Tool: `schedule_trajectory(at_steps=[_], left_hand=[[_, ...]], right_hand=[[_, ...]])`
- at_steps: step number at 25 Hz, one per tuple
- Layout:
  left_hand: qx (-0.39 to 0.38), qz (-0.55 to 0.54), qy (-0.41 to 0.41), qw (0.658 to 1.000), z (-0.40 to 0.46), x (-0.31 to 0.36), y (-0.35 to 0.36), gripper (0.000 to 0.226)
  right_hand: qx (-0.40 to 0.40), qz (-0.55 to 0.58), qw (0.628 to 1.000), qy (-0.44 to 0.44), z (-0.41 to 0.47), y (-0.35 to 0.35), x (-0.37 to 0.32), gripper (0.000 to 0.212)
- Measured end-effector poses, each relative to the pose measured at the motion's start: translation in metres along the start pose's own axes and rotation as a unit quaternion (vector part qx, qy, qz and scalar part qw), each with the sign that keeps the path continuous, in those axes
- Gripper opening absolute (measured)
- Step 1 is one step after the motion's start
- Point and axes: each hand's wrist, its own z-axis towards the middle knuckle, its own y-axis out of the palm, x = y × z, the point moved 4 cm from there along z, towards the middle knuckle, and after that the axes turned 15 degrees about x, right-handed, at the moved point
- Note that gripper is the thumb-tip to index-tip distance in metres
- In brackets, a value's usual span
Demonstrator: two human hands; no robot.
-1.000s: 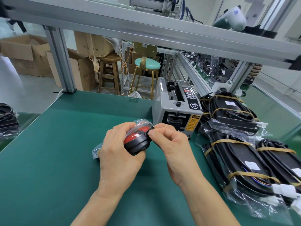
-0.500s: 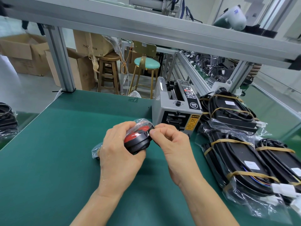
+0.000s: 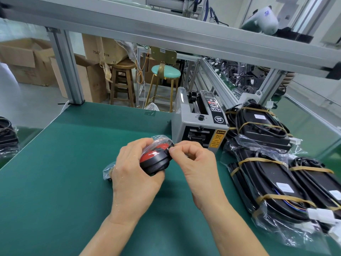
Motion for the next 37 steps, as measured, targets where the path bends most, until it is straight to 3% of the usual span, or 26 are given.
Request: schedule_trajectory(at_steps=[11,22,29,37], left_hand=[[0.008,-0.008,-0.011,1.0,0.0025,-0.0025,-0.0026,0.055],[0.013,-0.005,0.0,1.0,0.0014,-0.0014,-0.0022,0.054],[0.015,-0.011,-0.005,1.0,0.0006,-0.0012,-0.0024,0.056],[0.014,-0.015,-0.005,1.0,0.0014,-0.0022,-0.0022,0.057]], right_hand=[[-0.069,0.115,0.986,0.1,-0.006,0.0097,-0.0006,0.026],[-0.032,0.039,0.998,0.049,-0.0037,0.0065,-0.0041,0.023],[-0.064,0.09,0.99,0.088,-0.0048,0.0088,-0.0009,0.025],[-0.028,0.035,0.998,0.034,-0.0032,0.0071,-0.0041,0.024]])
